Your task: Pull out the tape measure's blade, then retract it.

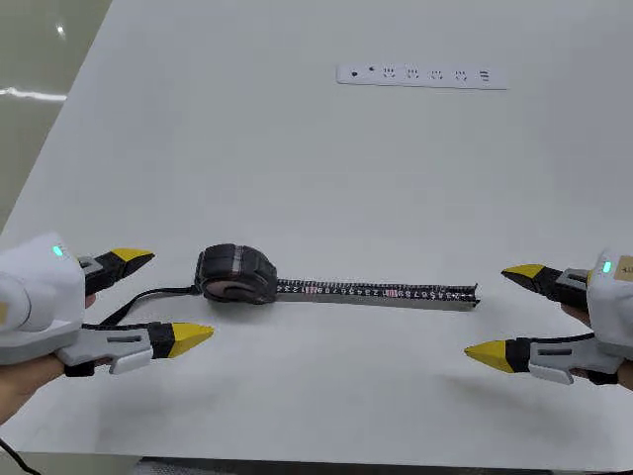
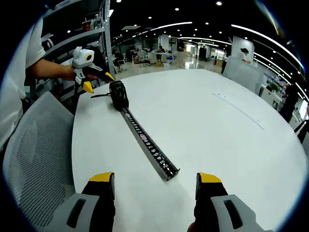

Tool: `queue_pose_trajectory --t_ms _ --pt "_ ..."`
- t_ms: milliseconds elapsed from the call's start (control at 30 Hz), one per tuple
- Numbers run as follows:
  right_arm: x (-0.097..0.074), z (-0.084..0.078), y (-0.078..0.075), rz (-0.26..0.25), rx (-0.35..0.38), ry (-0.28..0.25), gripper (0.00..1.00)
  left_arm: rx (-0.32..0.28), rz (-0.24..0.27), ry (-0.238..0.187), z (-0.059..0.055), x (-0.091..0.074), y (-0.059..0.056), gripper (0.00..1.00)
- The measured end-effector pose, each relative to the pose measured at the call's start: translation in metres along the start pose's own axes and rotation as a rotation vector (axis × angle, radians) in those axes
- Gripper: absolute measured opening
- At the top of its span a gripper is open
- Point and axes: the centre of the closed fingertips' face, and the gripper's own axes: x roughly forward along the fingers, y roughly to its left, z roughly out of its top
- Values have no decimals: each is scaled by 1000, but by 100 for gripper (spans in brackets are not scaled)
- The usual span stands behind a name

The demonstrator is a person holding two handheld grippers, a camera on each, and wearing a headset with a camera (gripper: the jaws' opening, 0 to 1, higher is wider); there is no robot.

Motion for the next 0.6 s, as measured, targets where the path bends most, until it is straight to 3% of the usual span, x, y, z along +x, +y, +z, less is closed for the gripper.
queue_pose_trajectory --t_ms 600 --pt "-21 -5 16 -64 63 -45 75 -73 95 -55 -13 -22 -10 80"
